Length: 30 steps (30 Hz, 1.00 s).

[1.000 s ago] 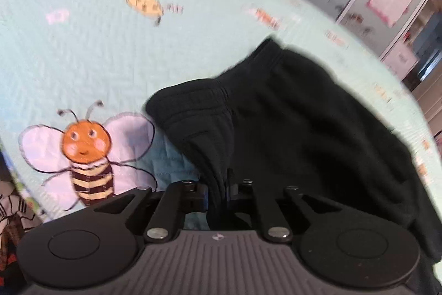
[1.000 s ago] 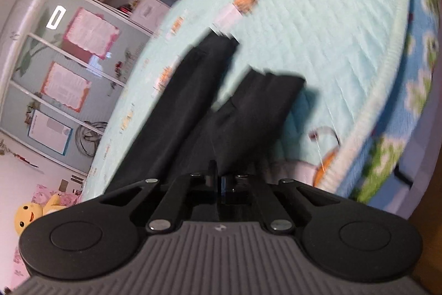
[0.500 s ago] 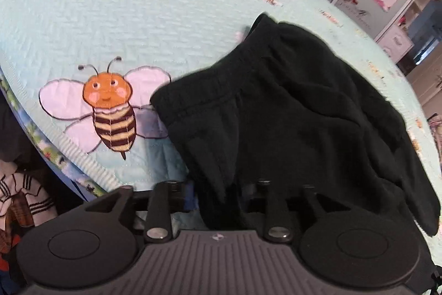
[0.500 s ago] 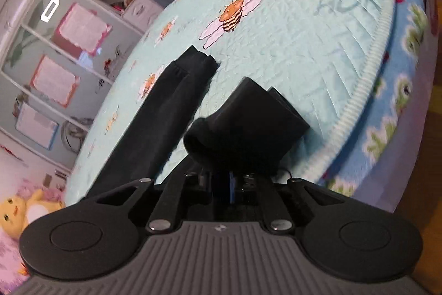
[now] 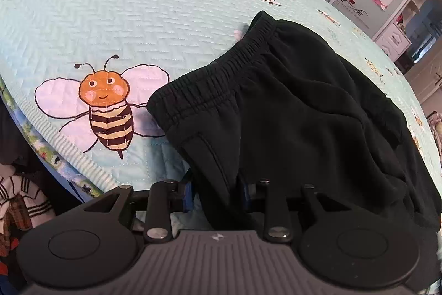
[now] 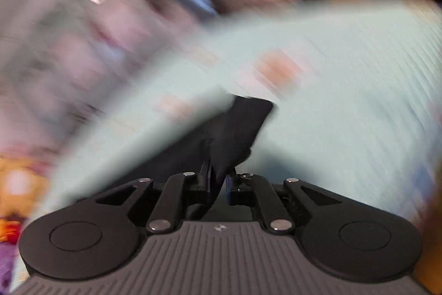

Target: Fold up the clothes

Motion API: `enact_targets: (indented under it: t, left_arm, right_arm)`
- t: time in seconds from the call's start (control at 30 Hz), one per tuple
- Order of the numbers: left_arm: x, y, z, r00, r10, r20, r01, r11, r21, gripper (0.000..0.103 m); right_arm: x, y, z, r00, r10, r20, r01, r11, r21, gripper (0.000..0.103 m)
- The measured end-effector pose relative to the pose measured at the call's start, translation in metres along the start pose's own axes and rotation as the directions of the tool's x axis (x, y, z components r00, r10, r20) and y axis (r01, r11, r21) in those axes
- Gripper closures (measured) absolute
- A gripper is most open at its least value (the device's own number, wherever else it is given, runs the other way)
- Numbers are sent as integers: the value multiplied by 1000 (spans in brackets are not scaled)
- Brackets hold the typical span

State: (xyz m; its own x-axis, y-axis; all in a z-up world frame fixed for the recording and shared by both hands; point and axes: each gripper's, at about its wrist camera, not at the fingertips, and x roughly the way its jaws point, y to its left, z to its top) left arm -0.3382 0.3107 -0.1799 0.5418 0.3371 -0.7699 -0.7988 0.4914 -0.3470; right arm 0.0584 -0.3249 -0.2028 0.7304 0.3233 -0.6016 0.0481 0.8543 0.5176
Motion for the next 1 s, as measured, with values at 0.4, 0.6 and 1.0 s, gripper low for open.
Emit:
enact_targets:
  t: [0.4,0.6,1.0]
  left_arm:
    - [-44,31,20,993,40,111,-30,996,-87,50]
    - [-72,25,42,978,25,207,-8,997,-83,49]
    - [4,-44,117,982,-10,187,-9,995,97,41]
  right_arm:
    - [-59,-48,9,967,-107,230,57,975,215,53]
    - [-75,-9,22,961,38,274,-84,984,158,52]
    - [14,126,-14,935,347,-71,-343,937,66,39]
